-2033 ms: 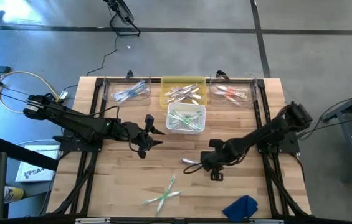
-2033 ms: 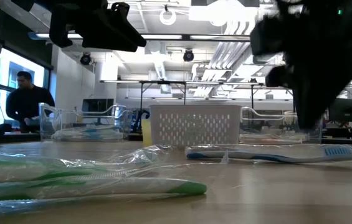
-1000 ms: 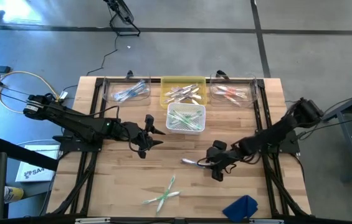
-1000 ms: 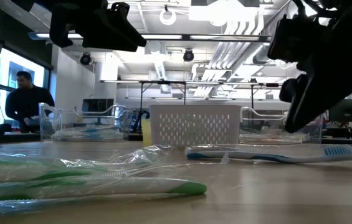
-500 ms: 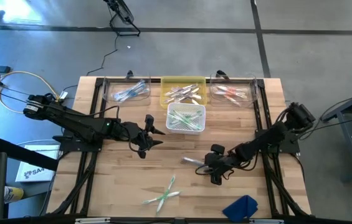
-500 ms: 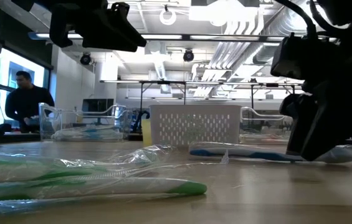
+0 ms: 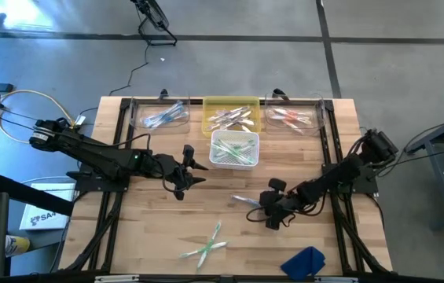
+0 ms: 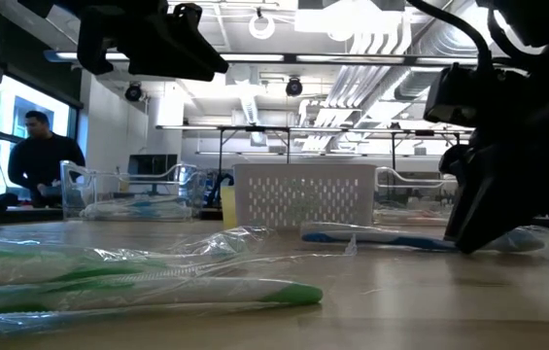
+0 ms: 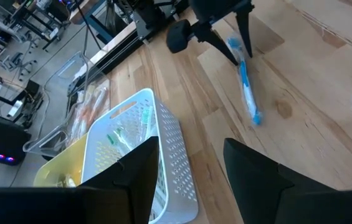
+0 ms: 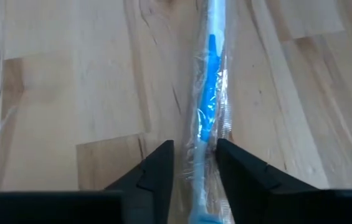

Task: Pick & Place Toothbrushes
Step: Put the blue toothbrush into the left transparent bin

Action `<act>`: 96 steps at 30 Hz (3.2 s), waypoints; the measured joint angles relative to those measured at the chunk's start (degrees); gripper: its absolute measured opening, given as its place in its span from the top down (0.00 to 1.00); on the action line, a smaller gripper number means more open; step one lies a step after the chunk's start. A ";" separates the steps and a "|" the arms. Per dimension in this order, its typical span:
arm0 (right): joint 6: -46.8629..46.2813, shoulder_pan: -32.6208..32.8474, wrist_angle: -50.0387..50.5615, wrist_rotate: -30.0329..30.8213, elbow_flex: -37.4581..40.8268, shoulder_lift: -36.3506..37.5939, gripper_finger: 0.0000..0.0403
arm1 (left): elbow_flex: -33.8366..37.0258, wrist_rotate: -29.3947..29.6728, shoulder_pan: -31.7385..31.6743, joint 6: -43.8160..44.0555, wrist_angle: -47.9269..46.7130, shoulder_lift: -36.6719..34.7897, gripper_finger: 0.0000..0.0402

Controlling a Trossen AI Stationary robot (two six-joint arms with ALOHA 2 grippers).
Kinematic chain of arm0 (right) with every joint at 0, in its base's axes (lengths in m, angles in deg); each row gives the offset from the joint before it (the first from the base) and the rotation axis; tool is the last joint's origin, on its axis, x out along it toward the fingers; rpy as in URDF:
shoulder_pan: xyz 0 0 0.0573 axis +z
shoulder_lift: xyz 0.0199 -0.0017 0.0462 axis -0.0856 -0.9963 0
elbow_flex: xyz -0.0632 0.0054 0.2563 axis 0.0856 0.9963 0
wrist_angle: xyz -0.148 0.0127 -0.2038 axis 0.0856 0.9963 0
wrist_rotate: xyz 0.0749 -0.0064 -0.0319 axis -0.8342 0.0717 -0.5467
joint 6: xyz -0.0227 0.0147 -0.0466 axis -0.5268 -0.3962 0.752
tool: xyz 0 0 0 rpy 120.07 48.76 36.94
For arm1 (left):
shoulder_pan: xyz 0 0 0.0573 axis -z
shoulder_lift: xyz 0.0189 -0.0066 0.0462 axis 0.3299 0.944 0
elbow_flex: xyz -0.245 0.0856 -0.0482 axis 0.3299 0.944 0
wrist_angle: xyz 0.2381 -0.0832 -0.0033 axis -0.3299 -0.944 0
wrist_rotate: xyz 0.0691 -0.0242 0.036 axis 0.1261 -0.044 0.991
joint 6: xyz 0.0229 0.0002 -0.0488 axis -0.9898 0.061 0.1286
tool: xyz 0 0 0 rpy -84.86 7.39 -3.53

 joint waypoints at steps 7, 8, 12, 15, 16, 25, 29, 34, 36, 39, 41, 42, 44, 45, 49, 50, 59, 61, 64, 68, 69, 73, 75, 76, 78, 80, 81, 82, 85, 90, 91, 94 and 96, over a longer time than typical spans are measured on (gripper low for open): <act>-1.63 -0.01 0.35 -0.06 0.00 0.00 0.88 | 0.00 0.00 0.00 0.00 0.01 0.00 0.56; -1.70 0.00 0.37 -0.12 0.02 0.00 0.90 | 0.00 -0.01 0.00 0.00 0.00 0.00 0.56; -1.73 0.02 0.37 -0.32 0.04 0.02 0.97 | 0.00 -0.01 0.00 0.00 0.00 0.00 0.56; -1.77 0.02 0.35 -0.41 0.07 0.02 0.97 | 0.00 0.00 0.00 0.00 0.00 0.00 0.56; -1.77 0.02 0.36 -0.43 0.07 0.02 0.97 | 0.00 -0.01 0.00 0.00 0.00 0.00 0.56; -1.77 0.02 0.33 -0.50 0.11 0.02 0.98 | 0.00 -0.02 0.00 0.00 -0.02 0.00 0.56; -1.78 -0.08 0.31 -0.49 0.11 0.00 0.98 | 0.00 -0.02 0.00 0.27 -0.12 0.00 0.56; -4.58 -0.07 -0.08 0.70 0.18 -0.07 0.99 | 0.00 -0.07 0.00 2.35 -0.30 0.00 0.56; -4.70 -0.07 -0.54 0.47 0.20 -0.07 0.99 | 0.00 -0.07 0.00 3.49 0.53 0.00 0.56; -4.70 -0.07 -1.10 -0.13 0.22 -0.07 0.99 | 0.00 -0.07 0.00 3.72 0.94 0.00 0.56; -4.70 -0.09 -1.23 -0.46 0.22 -0.07 0.99 | 0.00 -0.07 0.00 5.15 0.83 0.00 0.56; -4.64 -0.09 -1.25 -0.44 0.22 -0.07 0.99 | 0.00 -0.07 0.00 6.42 0.85 0.00 0.56; -4.46 -0.09 -1.27 -0.46 0.22 -0.07 0.99 | 0.00 -0.07 0.00 9.29 0.83 0.00 0.56; -4.44 -0.09 -1.27 -0.46 0.22 -0.07 0.99 | 0.00 -0.07 0.00 10.71 0.83 0.00 0.56; -4.36 -0.09 -1.27 -0.46 0.22 -0.07 0.99 | 0.00 -0.07 0.00 14.47 0.83 0.00 0.56; -4.32 -0.09 -1.27 -0.46 0.22 -0.07 0.99 | 0.00 -0.07 0.00 15.52 0.84 0.00 0.56; -0.99 -0.11 -4.03 -1.61 0.37 1.42 0.99 | 0.00 -0.06 0.00 21.89 0.87 0.00 0.56; 0.41 -0.10 -4.73 -1.38 0.36 3.39 0.99 | 0.00 -0.05 0.00 22.94 0.87 0.00 0.56; 1.71 -0.11 -4.72 0.09 0.32 6.02 0.99 | 0.00 -0.05 0.00 22.95 0.87 0.00 0.56; 3.85 -0.11 -5.25 0.86 0.27 10.01 0.99 | -0.70 -0.04 -0.02 22.95 0.77 0.00 0.56; 4.38 -0.11 -5.13 0.93 0.26 11.00 0.99 | -1.22 -0.04 -0.02 22.97 0.88 0.00 0.56; 6.80 -0.11 -5.11 1.07 0.26 15.09 0.99 | -3.24 -0.03 -0.02 22.99 2.14 0.00 0.56; 8.22 -0.06 -5.35 1.13 0.26 17.45 0.99 | -4.20 -0.02 -0.02 22.86 4.12 0.00 0.56; 9.11 -0.07 -5.91 1.30 0.26 18.56 0.99 | -4.74 -0.02 -0.02 22.64 5.09 0.00 0.56; 11.49 -0.07 -7.20 2.37 0.26 21.04 0.99 | -5.50 0.00 -0.02 22.49 7.47 0.00 0.56; 14.71 -0.07 -10.34 3.16 0.26 23.19 0.99 | -5.94 0.00 -0.02 22.48 10.55 0.00 0.56; 16.60 -0.07 -11.80 3.39 0.22 24.24 0.99 | -6.11 0.00 -0.02 22.49 11.81 0.00 0.56; 18.55 -0.07 -12.97 3.65 0.22 25.15 0.99 | -6.16 -0.01 -0.02 22.53 12.78 0.00 0.56; 24.10 -0.07 -17.75 4.03 0.22 26.91 0.99 | -6.16 -1.01 -0.02 22.82 14.70 0.00 0.56; 32.23 -0.21 -25.82 6.76 0.20 28.09 0.99 | -6.16 -5.53 -0.02 22.87 19.24 0.37 0.56; 33.51 -0.44 -27.12 7.22 0.20 28.09 0.99 | -6.16 -6.26 -0.02 22.88 20.53 0.93 0.56; 35.89 -1.25 -30.13 7.03 0.20 28.06 0.99 | -6.12 -6.64 0.00 22.86 23.99 2.39 0.56; 36.31 -1.67 -30.70 7.01 0.17 28.06 0.99 | -6.16 -6.64 0.00 22.86 27.51 3.83 0.56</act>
